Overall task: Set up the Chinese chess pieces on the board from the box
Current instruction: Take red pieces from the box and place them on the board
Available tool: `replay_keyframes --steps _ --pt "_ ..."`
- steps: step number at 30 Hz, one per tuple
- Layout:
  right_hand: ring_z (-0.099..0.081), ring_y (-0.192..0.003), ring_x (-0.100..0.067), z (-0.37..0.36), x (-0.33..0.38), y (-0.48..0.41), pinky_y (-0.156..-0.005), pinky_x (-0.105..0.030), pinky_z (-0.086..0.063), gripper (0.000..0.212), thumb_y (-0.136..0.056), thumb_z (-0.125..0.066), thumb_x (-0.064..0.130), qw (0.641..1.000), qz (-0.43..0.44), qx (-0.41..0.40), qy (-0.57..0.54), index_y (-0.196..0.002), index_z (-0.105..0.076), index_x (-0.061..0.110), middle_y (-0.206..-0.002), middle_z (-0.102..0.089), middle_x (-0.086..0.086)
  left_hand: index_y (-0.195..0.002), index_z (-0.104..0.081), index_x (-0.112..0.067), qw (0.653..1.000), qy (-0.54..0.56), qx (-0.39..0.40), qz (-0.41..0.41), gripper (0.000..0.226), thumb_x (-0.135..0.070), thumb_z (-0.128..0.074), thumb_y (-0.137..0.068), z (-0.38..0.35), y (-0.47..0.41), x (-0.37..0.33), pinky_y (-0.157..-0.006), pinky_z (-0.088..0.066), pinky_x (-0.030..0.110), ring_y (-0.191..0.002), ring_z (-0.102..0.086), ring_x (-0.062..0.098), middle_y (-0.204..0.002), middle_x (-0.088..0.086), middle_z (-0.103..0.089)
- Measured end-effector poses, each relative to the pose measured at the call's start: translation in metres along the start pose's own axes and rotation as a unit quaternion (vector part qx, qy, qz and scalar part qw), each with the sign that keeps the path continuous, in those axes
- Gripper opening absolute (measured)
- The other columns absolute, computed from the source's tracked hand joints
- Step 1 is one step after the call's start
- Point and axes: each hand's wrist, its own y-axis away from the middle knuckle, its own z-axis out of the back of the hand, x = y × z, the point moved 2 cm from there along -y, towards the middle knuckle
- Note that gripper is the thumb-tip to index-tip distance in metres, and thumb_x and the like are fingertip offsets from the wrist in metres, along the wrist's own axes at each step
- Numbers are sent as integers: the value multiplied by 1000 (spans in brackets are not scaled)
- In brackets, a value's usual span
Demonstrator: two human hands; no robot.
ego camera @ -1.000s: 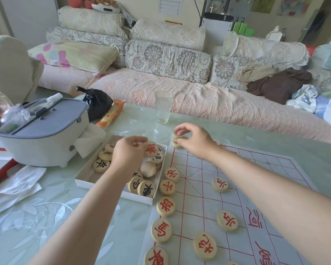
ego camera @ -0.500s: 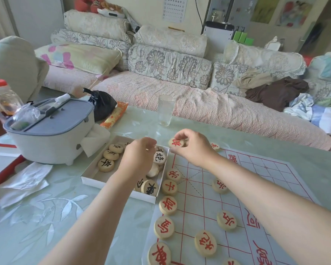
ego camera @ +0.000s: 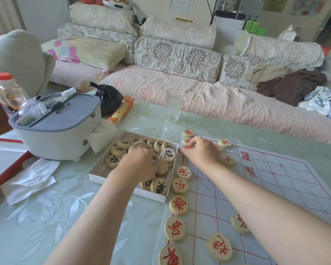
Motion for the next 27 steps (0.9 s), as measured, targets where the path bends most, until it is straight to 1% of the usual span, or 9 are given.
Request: replay_keyframes --steps 2,4,8,11,14,17,22,25,27 --pt "-61 -90 -17 -2 1 1 -68 -28 -41 31 -79 -71 55 1000 13 -12 25 -89 -64 27 -91 -64 13 -111 -65 -31 1000 1 8 -3 31 -47 -51 -89 0 0 3 -109 -30 45 -131 -36 26 -129 -2 -52" --pt "-62 -91 -19 -3 1 2 -68 -28 -42 28 -84 -65 55 999 27 -9 44 -87 -67 27 -94 -67 10 -115 -63 -32 1000 5 11 -2 33 -47 -50 -89 2 3 2 -101 -36 41 -124 -39 26 -120 -2 -56" --pt "-62 -94 -23 5 6 3 -69 -29 -40 24 -94 -52 44 999 29 -10 38 -91 -70 28 -109 -59 3 -126 -56 -33 999 -39 -28 -17 40 -42 -43 -90 4 12 -15 -87 -35 37 -119 -41 24 -124 -2 -57" --pt "-63 -96 -20 13 13 6 -74 -30 -45 17 -94 -52 32 998 61 -25 12 -102 -67 30 -116 -58 5 -113 -61 -29 996 -46 -72 -17 33 -38 -45 -86 2 13 -20 -83 -34 36 -110 -47 22 -110 -5 -62" --pt "-61 -100 -15 15 27 11 -77 -29 -47 18 -94 -54 26 991 134 15 1 -106 -66 31 -119 -57 8 -96 -62 -28 993 -21 -110 -35 20 -41 -52 -84 3 12 -17 -78 -33 32 -98 -55 21 -92 -8 -63" --pt "-58 -103 -15 14 40 18 -78 -29 -45 20 -94 -56 26 981 184 57 -2 -109 -66 34 -118 -59 10 -94 -62 -32 990 47 -126 -34 16 -42 -64 -81 10 11 -11 -80 -41 31 -90 -59 18 -87 -11 -63" --pt "-57 -105 -12 10 57 23 -81 -28 -43 25 -93 -55 22 977 202 71 -19 -112 -65 35 -118 -60 12 -83 -62 -29 964 197 -180 14 17 -16 -69 -75 29 13 12 -65 -53 29 -76 -61 15 -84 -12 -65" --pt "-58 -104 -13 4 71 21 -81 -28 -45 28 -92 -54 20 974 207 83 -26 -114 -65 34 -117 -60 10 -74 -62 -29 940 292 -170 41 26 -5 -71 -70 33 16 27 -61 -57 31 -71 -67 16 -78 -13 -66" --pt "-59 -105 -14 -3 80 19 -84 -30 -48 28 -92 -55 22 972 211 98 -26 -116 -64 35 -118 -60 9 -73 -63 -30 934 320 -150 48 28 -6 -77 -67 34 20 34 -62 -55 27 -74 -68 14 -79 -11 -69"
